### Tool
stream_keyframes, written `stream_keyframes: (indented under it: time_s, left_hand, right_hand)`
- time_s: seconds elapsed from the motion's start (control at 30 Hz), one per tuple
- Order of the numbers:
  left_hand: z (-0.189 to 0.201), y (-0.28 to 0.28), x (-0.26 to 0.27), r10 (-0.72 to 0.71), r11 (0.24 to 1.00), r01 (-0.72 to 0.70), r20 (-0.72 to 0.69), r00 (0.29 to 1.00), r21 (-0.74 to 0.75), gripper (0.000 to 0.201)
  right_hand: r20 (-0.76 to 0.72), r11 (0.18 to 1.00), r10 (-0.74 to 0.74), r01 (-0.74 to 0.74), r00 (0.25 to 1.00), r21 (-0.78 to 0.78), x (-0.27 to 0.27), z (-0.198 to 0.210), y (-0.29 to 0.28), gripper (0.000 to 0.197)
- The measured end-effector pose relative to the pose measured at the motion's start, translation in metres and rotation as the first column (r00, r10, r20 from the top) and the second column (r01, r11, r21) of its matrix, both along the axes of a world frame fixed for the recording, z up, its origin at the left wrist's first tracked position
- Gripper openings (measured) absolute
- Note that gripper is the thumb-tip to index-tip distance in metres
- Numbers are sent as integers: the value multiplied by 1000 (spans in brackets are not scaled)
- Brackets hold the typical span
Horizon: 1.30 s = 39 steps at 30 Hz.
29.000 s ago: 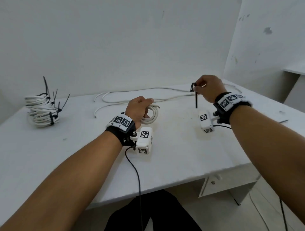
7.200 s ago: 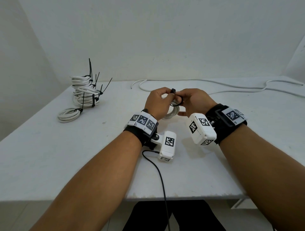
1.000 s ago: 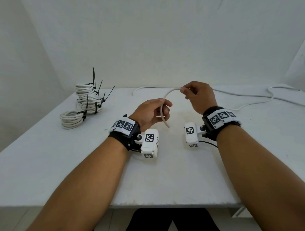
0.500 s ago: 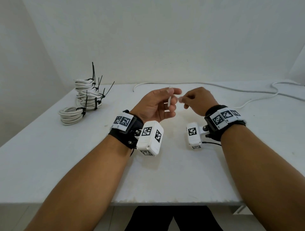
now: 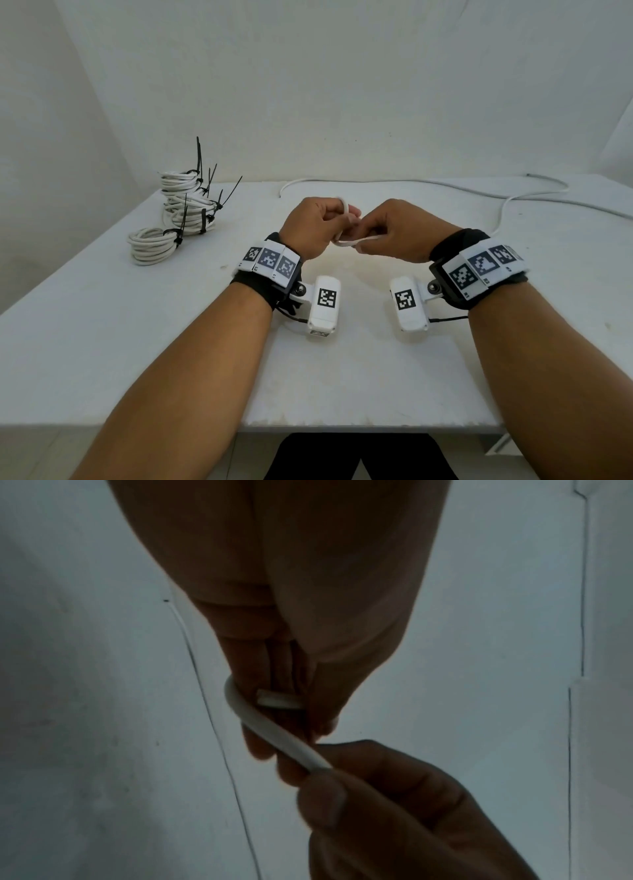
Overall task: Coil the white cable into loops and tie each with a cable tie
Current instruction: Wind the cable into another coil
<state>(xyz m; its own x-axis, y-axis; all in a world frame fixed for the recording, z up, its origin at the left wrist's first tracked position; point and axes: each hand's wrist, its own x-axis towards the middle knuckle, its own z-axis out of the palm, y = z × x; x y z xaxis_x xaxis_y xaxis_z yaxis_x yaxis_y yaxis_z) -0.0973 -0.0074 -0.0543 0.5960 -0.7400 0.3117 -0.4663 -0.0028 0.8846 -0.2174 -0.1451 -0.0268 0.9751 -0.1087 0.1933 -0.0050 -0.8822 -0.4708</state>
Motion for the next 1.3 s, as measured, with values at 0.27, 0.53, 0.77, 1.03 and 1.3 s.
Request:
stream_keyframes:
  time_s: [0.27,0.53,0.77,1.03,1.3]
  left_hand:
    - [9,7,-13,-188,921,256,-240,952,295,37]
    - [16,6,-25,-498,855,506,-448,742,-113,43]
    - [20,10,-25,-675,738,459,-515,529,-495,35]
    - [16,-8,-26,-272,843,-108,-592,759,-527,13]
    - [-2,-7,-7,213,967,-215,-36,976,-137,11]
  right_hand:
    - [293,975,-55,-12,954,220,-6,5,-12,21]
    - [522,822,-25,-279,853,496,-4,1,-23,10]
    - [229,884,-81,-36,970,465,11,-16,-17,53]
    - [-198,994,10,11,980,105,10,-8,12,41]
    - [100,999,-29,25,995,37,-1,3,4,9]
